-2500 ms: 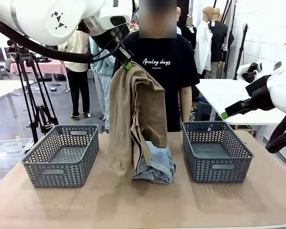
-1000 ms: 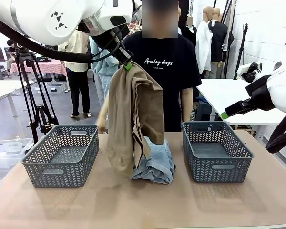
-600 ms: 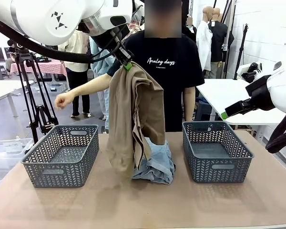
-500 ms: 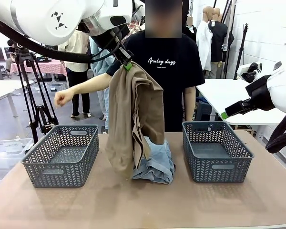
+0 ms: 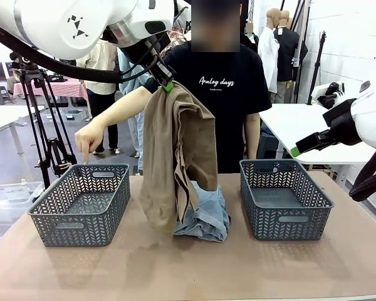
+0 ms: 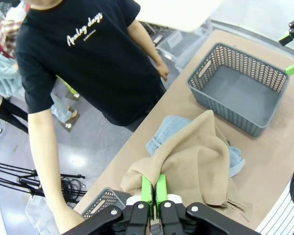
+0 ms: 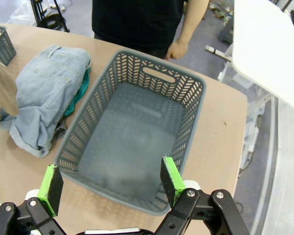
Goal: Sort the tops and bottoms.
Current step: Sort the clothes according to human instructions.
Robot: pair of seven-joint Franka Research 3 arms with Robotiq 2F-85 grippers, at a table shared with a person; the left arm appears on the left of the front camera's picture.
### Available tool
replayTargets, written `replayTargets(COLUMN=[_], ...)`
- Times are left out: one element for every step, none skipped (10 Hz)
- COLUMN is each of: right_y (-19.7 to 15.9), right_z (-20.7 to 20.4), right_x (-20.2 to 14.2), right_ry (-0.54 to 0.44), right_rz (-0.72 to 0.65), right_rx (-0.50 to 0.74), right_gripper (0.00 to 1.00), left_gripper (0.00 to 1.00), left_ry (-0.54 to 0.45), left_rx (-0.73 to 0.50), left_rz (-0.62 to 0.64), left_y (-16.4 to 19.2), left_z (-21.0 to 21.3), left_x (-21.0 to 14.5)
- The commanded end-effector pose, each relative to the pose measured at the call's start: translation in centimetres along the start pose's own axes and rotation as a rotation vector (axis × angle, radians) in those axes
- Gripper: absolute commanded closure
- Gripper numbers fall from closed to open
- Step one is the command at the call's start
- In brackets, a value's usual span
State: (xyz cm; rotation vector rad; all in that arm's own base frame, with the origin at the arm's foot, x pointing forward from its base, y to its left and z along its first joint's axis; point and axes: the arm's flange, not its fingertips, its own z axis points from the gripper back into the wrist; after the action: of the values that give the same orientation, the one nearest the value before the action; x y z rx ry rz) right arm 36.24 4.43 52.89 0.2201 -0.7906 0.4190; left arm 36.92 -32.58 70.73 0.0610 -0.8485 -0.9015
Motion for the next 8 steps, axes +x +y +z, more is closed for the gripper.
replayTargets(right_y=[0.0, 0.0, 0.0, 0.0, 0.0, 0.0, 0.0, 0.0], right_z=[-0.2, -0.2, -0.2, -0.2, -0.2, -0.2, -0.2, -0.2], right_x=[0.0, 0.0, 0.0, 0.0, 0.0, 0.0, 0.0, 0.0], right_ry=[0.007, 0.007, 0.007, 0.007, 0.007, 0.007, 0.007, 0.007], right_rz=[-0.009, -0.009, -0.009, -0.009, -0.009, -0.009, -0.009, -0.009], right_rx=[0.0, 0.0, 0.0, 0.0, 0.0, 0.0, 0.0, 0.0], right_gripper=[0.0, 0.0, 0.0, 0.0, 0.0, 0.0, 0.0, 0.0], left_gripper=[1.0, 1.0, 1.0, 1.0, 1.0, 1.0, 1.0, 1.0], left_ry=[-0.005, -0.005, -0.005, -0.005, -0.005, 0.0, -0.01, -0.021], left_rx=[0.006, 0.006, 0.006, 0.006, 0.006, 0.0, 0.049, 0.07], left_rz=[0.002, 0.002, 0.002, 0.002, 0.002, 0.0, 0.024, 0.065], left_y=[0.2, 0.2, 0.2, 0.2, 0.2, 0.0, 1.5, 3.1], left_z=[0.5, 0.5, 0.5, 0.5, 0.5, 0.0, 0.9, 1.9], left_x=[-0.1, -0.1, -0.1, -0.1, -0.1, 0.0, -0.2, -0.6])
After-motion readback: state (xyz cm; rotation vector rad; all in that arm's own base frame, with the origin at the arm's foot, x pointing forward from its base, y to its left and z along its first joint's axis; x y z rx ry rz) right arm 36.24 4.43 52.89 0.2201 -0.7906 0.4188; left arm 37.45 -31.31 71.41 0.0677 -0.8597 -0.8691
